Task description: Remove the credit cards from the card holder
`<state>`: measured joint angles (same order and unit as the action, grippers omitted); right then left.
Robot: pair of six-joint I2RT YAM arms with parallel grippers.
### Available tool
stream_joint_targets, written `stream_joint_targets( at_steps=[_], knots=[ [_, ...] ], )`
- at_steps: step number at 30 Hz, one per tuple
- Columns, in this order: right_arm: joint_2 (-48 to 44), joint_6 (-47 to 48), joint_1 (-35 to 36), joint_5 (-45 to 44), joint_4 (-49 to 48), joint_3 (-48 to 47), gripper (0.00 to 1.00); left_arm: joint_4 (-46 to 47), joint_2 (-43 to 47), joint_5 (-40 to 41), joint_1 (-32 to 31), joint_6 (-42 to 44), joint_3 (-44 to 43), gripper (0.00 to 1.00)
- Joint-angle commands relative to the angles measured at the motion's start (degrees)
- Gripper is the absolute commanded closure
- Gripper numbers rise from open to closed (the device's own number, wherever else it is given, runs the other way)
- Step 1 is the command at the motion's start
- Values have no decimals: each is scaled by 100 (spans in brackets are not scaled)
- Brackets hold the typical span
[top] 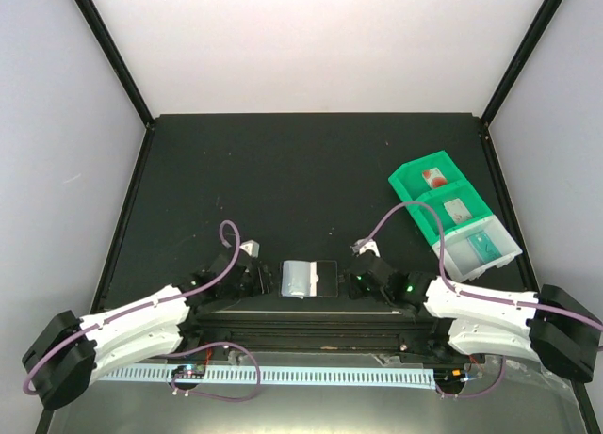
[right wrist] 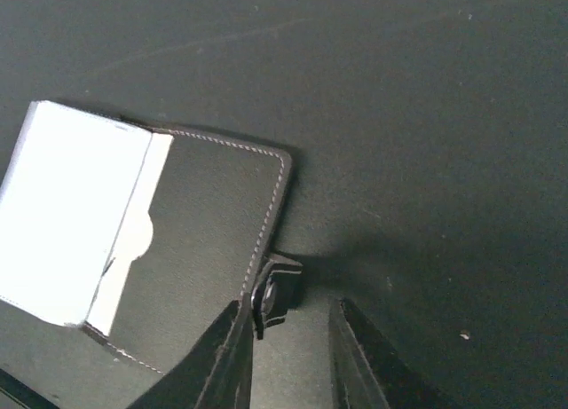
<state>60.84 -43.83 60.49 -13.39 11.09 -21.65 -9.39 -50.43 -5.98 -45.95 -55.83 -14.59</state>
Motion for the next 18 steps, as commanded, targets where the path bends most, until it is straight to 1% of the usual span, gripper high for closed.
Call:
stream_joint_targets(
  at_steps=[1, 2, 4, 7, 9, 13, 18],
  knots=[
    [-205, -65, 11, -93, 708, -613, 70, 482, 349, -156, 75, -252, 270, 46],
    [-301, -52, 15, 12, 787, -699, 67, 566, 464, -152, 90, -288, 332, 45],
    [-494, -55, 17, 270, 809, -821, 66, 690, 652, -217, 176, -336, 443, 44],
    [-737, -64, 15, 799, 428, -834, 63, 781, 888, -428, 368, -454, 622, 43],
    [-702, -109, 16, 1072, 111, -832, 63, 835, 1021, -572, 478, -487, 717, 43],
    [-185, -135, 24, 1418, -287, -989, 64, 871, 1114, -835, 660, -473, 800, 43],
    [763, -28, 24, 1694, -478, -1244, 67, 1367, 997, -1352, 821, -417, 944, 43]
  ],
)
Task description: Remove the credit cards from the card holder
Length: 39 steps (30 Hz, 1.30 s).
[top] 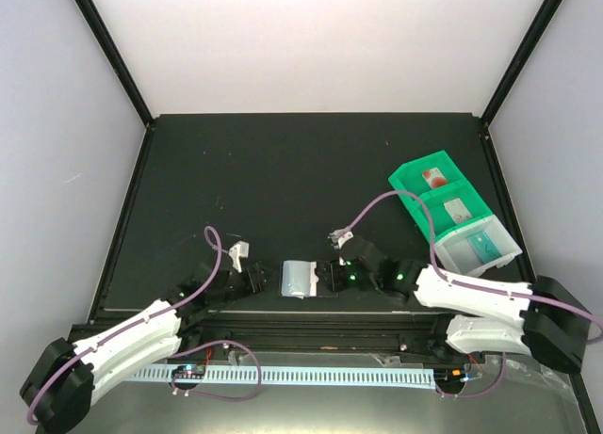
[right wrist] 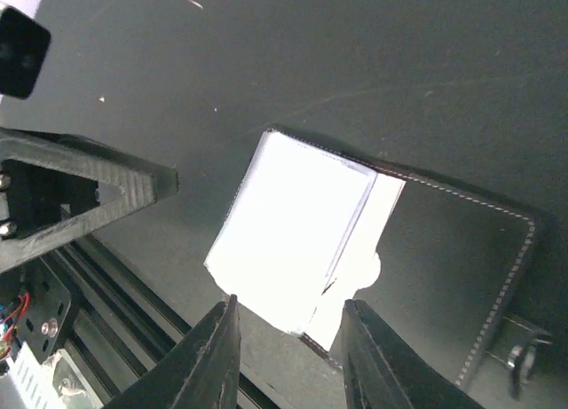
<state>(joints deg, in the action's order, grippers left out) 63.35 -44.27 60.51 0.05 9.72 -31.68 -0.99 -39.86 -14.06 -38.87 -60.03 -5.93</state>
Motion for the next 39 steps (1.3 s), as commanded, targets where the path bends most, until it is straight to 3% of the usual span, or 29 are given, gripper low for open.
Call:
stream_joint_targets(
  at_steps=[1, 7, 11, 17, 22, 30, 39],
  knots=[
    [670, 48, 20, 352, -325, -268, 68, 587, -104, -622, 116, 35, 71, 43],
    [1240, 157, 16, -84, -453, -17, 73, 973, -471, -1049, 138, 226, -61, 41],
    [1466, 182, 13, -267, -562, 198, 73, 742, -747, -928, 141, 390, -251, 41],
    [1532, 78, 13, -720, -781, 623, 75, 269, -1075, -653, 138, 634, -433, 53],
    [1621, -33, 3, -690, -1070, 988, 75, 363, -1476, -494, 141, 673, -435, 55],
    [1266, -32, 4, -886, -1005, 1111, 77, 983, -2434, -942, 139, 778, -662, 52],
    [1180, 5, 5, -894, -1086, 1135, 77, 2805, -3026, -2114, 36, 339, -675, 52]
  ],
)
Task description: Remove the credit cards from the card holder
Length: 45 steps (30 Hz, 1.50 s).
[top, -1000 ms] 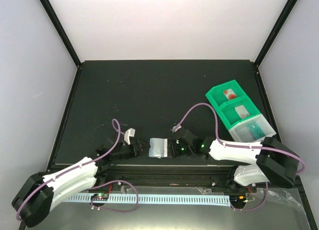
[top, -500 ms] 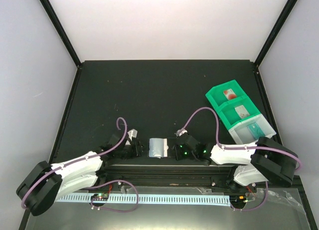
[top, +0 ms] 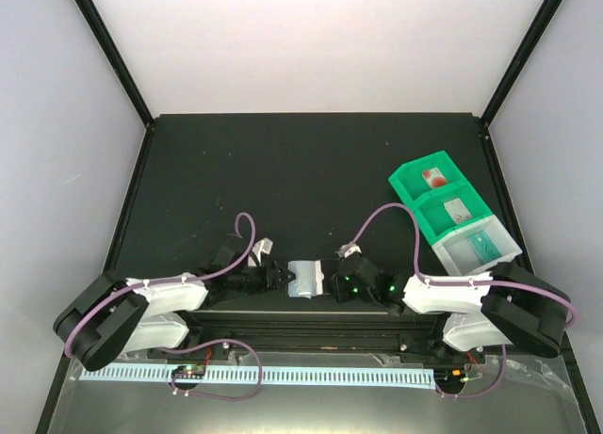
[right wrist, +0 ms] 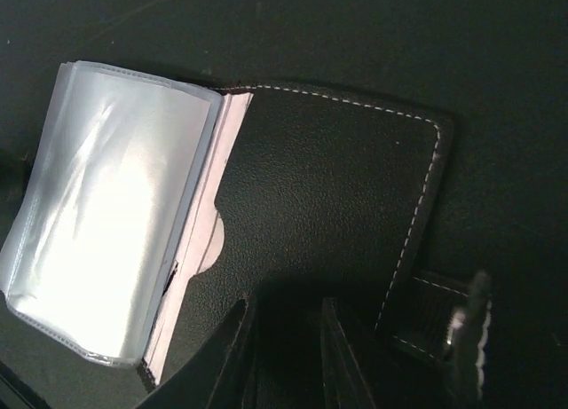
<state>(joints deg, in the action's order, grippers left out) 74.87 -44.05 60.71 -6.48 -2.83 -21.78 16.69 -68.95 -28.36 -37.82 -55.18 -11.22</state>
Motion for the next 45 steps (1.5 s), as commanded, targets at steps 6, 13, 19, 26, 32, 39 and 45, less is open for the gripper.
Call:
stream_joint_targets(
  at_steps=[6, 13, 19, 26, 32, 39, 45],
  knots=[
    [209, -71, -15, -134, 23, 149, 77, 1446, -306, -928, -210, -116, -326, 50],
    [-123, -87, -19, -148, 369, 6, 77, 1729, -129, -897, -230, -222, -156, 50],
    [-254, 69, -11, 388, 806, -681, 75, 792, 709, -267, -197, 217, -30, 39],
    [103, 0, -11, 317, 856, -962, 76, -553, 964, 441, -108, 501, -134, 31],
    [557, 228, -42, -227, 805, -1034, 76, -462, 601, 659, -102, 587, -116, 17],
    [923, 22, -42, -107, 263, -618, 78, 268, -185, 472, -140, 223, -60, 16],
    [1023, -47, -44, -131, 41, -399, 78, 1460, -841, 4, -240, -356, 0, 16]
  ],
)
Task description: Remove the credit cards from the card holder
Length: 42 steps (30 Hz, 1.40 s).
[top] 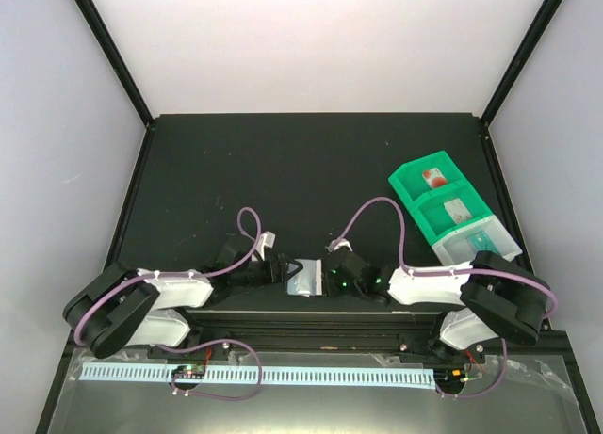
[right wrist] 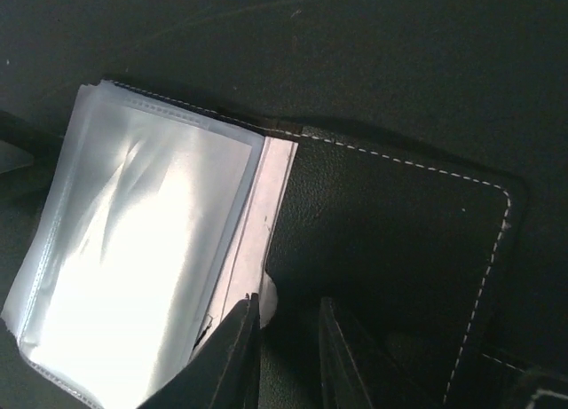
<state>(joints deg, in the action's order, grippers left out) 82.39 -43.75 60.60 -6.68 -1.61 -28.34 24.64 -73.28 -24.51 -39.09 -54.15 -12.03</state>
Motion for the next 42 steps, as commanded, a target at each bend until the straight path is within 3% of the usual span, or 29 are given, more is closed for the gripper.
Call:
stream_joint_targets(
  at_steps=[1, 5, 10, 13, 16, 22, 28, 31, 35, 42],
  knots=[
    [289, -72, -31, -154, -59, 252, 78, 866, -480, -430, -143, -569, 85, 17],
    [263, -89, -35, -163, -121, 289, 78, 1399, -353, -489, -244, -876, 138, 21],
    [238, -125, -32, -241, -190, 346, 78, 1149, 205, -236, -407, -869, 156, 24],
    [219, -143, -28, -241, -257, 394, 78, 1124, 322, -48, -456, -894, 309, 32],
    [167, -137, -34, -217, -283, 416, 78, 923, 334, 120, -468, -838, 366, 39],
    [-42, -1, -34, -11, -400, 408, 79, 864, 26, -27, -468, -643, 189, 40],
    [-431, 262, -35, 496, -423, 301, 78, 743, 43, -58, -468, -611, 174, 53],
    [-556, 288, -35, 558, -448, 301, 78, 974, 182, -90, -488, -736, 304, 51],
    [-619, 291, -32, 616, -514, 341, 78, 1362, 428, 58, -661, -1077, 452, 38],
    [-516, 222, -31, 711, -620, 399, 77, 1694, 392, 240, -758, -1173, 518, 32]
  ],
)
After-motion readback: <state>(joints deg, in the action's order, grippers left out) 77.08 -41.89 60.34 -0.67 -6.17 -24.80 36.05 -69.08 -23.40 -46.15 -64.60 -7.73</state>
